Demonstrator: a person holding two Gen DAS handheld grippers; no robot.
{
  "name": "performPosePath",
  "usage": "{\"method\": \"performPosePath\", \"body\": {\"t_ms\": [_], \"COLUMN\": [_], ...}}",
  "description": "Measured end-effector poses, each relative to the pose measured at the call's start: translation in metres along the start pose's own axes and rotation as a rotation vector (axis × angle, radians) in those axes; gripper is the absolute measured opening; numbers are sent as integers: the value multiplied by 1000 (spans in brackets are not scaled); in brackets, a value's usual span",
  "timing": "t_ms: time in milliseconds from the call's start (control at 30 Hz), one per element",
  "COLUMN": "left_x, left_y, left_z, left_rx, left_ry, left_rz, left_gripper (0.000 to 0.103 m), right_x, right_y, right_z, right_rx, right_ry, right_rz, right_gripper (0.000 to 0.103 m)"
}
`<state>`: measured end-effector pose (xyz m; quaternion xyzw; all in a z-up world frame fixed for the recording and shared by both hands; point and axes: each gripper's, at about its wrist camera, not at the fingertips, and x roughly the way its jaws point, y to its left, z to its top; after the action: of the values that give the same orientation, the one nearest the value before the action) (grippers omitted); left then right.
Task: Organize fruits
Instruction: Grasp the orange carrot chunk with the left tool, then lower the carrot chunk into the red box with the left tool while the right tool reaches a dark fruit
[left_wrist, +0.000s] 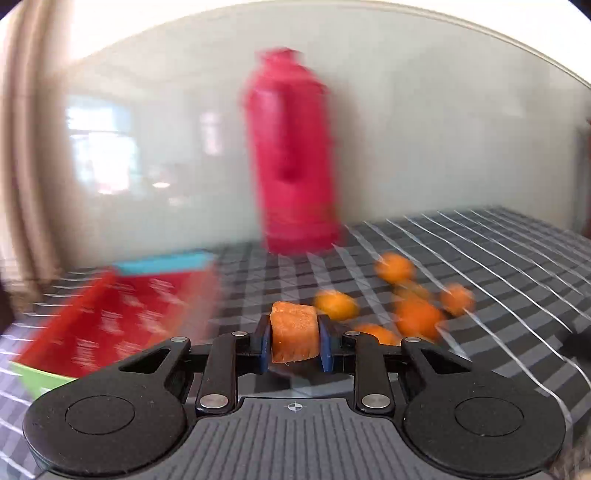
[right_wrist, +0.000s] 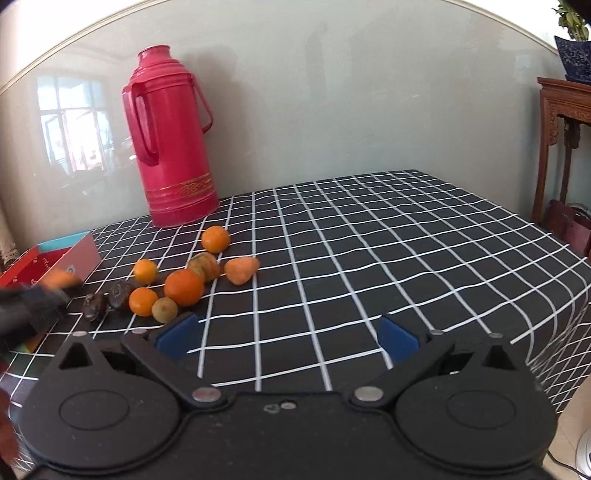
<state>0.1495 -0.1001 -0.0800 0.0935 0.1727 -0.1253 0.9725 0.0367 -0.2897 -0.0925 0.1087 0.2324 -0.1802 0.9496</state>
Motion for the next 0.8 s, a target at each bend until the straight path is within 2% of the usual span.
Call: {"method": "performPosePath", "body": {"t_ms": [100, 200, 333, 400, 500, 567, 600, 633, 667, 800], "left_x": [8, 27, 48, 55, 58, 54, 52, 49, 44, 21], "left_y": [43, 88, 125, 132, 132, 135, 135, 136, 136, 135], "left_z": [10, 9, 0, -5, -6, -6, -5, -5, -4, -1], "left_rx": [-71, -162, -227, -242, -225, -247, -258, -269, -280, -303], "left_ry": [12, 93, 188, 227, 225, 217, 207, 193, 173, 114], "left_rz": [145, 260, 343, 347, 366, 353, 351, 362, 372, 360], "left_gripper": [26, 26, 26, 26, 27, 51, 58, 72, 77, 77], "right_x": [4, 9, 15, 19, 25, 29, 32, 34, 36, 44], "right_y": [9, 19, 32, 37, 45, 51, 54, 57, 61, 85], "right_z": [-1, -1, 1, 3, 6, 8, 9, 11, 12, 16], "right_rx": [-22, -38, -66, -76, -92, -105, -111, -116, -117, -127], "right_ry": [9, 20, 21, 18, 14, 8, 7, 9, 8, -3], "right_rz": [22, 46, 58, 64, 78, 92, 98, 107, 122, 240], "right_gripper": [97, 97, 97, 97, 97, 97, 97, 97, 97, 97]}}
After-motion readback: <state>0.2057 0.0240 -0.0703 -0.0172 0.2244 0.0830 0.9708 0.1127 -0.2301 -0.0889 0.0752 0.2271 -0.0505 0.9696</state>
